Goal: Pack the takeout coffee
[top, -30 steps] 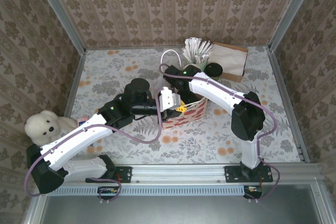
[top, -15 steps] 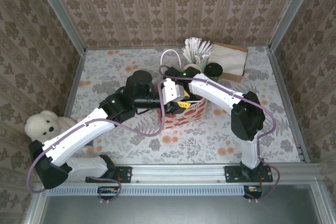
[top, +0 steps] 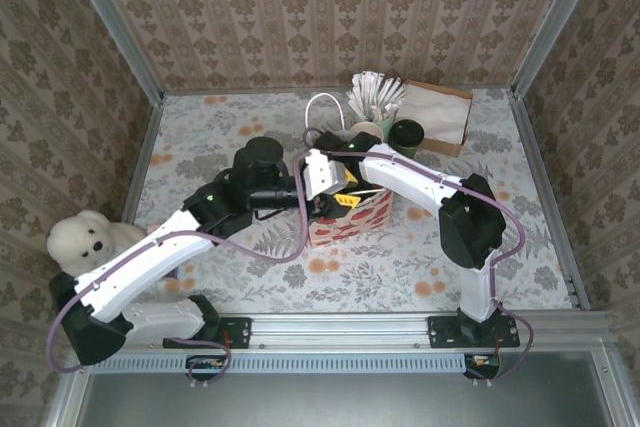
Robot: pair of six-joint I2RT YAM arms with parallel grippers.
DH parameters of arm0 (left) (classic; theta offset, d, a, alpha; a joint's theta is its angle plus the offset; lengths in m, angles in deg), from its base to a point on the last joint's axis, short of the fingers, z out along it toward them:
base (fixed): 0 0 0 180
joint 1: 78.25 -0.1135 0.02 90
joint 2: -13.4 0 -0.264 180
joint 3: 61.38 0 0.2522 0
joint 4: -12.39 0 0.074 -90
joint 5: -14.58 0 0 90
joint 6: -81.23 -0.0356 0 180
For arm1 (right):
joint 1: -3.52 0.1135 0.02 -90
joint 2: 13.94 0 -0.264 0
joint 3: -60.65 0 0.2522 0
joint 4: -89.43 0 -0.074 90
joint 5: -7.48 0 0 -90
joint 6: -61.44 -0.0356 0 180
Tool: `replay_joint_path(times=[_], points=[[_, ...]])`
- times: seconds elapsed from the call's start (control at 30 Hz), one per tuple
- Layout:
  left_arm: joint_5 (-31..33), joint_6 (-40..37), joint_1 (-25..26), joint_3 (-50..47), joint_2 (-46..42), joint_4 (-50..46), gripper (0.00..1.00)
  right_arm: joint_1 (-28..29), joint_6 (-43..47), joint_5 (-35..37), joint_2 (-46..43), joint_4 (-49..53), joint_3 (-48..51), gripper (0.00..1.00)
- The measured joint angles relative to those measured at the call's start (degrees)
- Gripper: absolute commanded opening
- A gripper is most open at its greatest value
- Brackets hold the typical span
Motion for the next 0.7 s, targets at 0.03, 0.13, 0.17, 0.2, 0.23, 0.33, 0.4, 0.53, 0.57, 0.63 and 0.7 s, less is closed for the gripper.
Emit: replay_joint_path(times=[0.03, 0.13, 0.17, 0.2, 0.23, 0.33, 0.4, 0.53, 0.57, 0.63, 0.7], points=[[0.52, 0.31, -0.11, -0.59, -1.07, 0.17, 0.61, 0.0, 0.0, 0.02, -0.07, -0.37, 0.15, 0.44], [2.16, 1.51, -1.11, -1.49, -4.74, -0.59, 0.73, 0.0, 0.42, 0.15, -0.24, -1.22, 0.37, 0.44], [2.97, 2.03, -1.66, -1.64, -5.88, -0.81, 0.8, 0.0, 0.61, 0.17, -0.35, -1.64, 0.46, 0.44], [4.31, 3.21, -2.43, -1.97, -7.23, -1.01, 0.85, 0.02, 0.68, 0.2, -0.44, -1.95, 0.55, 0.44], [5.95, 4.39, -3.19, -2.45, -8.48, -1.05, 0.86, 0.04, 0.79, 0.24, -0.48, -2.1, 0.59, 0.44], [11.52, 9.44, -6.45, -4.68, -11.98, -1.46, 0.91, 0.24, 0.83, 0.39, -0.68, -2.67, 0.96, 0.44], [15.5, 14.49, -9.25, -5.73, -13.09, -3.06, 0.91, 0.31, 0.81, 0.61, -0.79, -2.91, 1.14, 0.43], [22.36, 26.51, -13.92, -5.29, -11.89, -9.75, 0.84, 0.42, 0.76, 1.27, -1.51, -3.8, 2.71, 0.43], [23.45, 29.22, -14.6, -4.72, -11.08, -11.82, 0.83, 0.44, 0.76, 1.4, -1.92, -4.35, 3.56, 0.43], [24.85, 34.01, -15.21, -2.99, -8.85, -16.35, 0.82, 0.55, 0.74, 1.64, -3.04, -5.57, 5.6, 0.43], [24.92, 37.24, -15.28, -1.22, -6.78, -19.67, 0.81, 0.55, 0.7, 1.77, -3.56, -6.47, 6.86, 0.43]])
